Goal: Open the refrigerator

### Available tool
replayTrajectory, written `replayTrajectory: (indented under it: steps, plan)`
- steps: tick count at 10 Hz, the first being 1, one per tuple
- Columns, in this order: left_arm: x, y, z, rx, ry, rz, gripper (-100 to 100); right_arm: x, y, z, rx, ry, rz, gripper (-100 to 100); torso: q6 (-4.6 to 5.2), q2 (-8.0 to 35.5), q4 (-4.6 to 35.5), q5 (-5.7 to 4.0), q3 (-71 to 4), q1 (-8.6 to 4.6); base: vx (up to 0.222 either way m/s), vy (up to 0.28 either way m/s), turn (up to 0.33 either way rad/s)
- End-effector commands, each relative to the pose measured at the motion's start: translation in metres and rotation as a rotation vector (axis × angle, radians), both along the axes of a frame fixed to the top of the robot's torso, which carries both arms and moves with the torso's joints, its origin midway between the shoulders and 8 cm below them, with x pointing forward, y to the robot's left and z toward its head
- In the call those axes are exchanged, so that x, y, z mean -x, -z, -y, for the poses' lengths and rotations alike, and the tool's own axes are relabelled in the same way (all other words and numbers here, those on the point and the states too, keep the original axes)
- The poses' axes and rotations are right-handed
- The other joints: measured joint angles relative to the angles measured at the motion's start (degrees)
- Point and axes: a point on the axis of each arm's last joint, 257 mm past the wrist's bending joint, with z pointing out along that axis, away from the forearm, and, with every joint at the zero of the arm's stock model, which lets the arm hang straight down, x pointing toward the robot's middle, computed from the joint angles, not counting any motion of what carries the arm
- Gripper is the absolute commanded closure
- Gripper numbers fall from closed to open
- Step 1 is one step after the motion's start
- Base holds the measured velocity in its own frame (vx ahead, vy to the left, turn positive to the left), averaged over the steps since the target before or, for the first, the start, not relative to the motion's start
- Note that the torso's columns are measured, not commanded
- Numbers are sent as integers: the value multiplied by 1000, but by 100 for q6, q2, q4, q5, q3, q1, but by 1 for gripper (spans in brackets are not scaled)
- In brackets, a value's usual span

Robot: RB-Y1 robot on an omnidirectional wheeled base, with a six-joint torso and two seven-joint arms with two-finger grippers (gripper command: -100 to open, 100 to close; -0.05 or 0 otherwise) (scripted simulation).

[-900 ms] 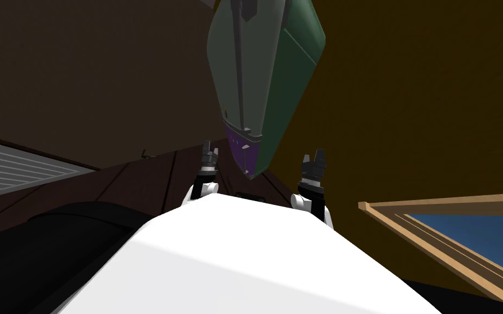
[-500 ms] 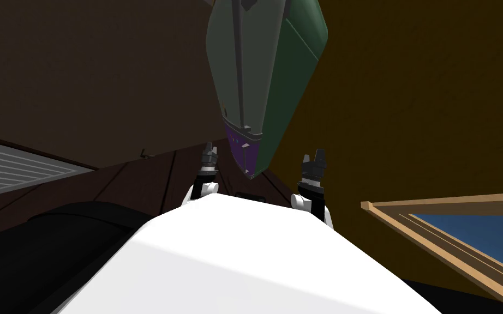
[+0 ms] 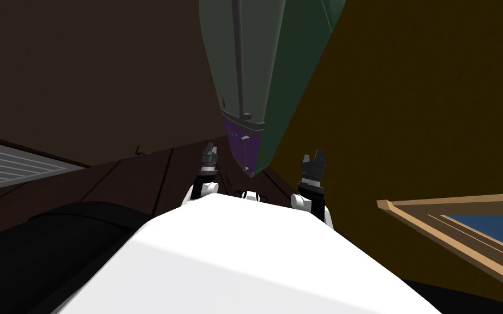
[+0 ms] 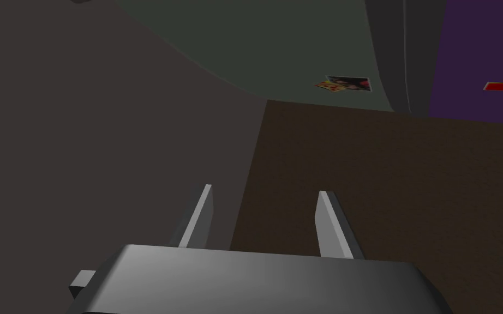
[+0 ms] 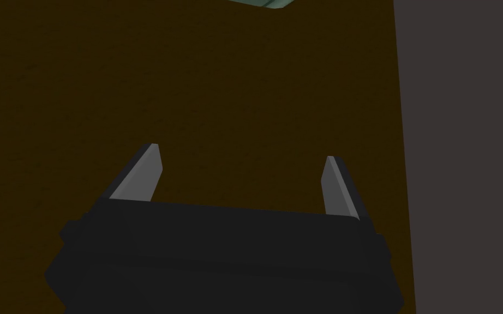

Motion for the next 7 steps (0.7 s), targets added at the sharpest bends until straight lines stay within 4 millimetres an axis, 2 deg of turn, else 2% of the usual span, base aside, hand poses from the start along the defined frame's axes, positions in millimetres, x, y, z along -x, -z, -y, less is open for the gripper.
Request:
replayTrajectory:
  steps: [1, 3, 7]
  plan:
    - [-5, -4, 3, -28, 16, -12, -100, 0, 0, 0, 0, 0, 0, 0, 0, 423, 423, 0, -846, 0, 27, -21, 40]
    - [-12, -8, 5, -48, 27, -25, -100, 0, 0, 0, 0, 0, -1, 0, 0, 658, 665, -2, -1360, -8, 51, -43, 60]
    - [-29, -21, 8, -77, 37, -51, -100, 0, 0, 0, 0, 0, -1, 0, 0, 692, 692, 0, -1383, 0, 64, -57, 62]
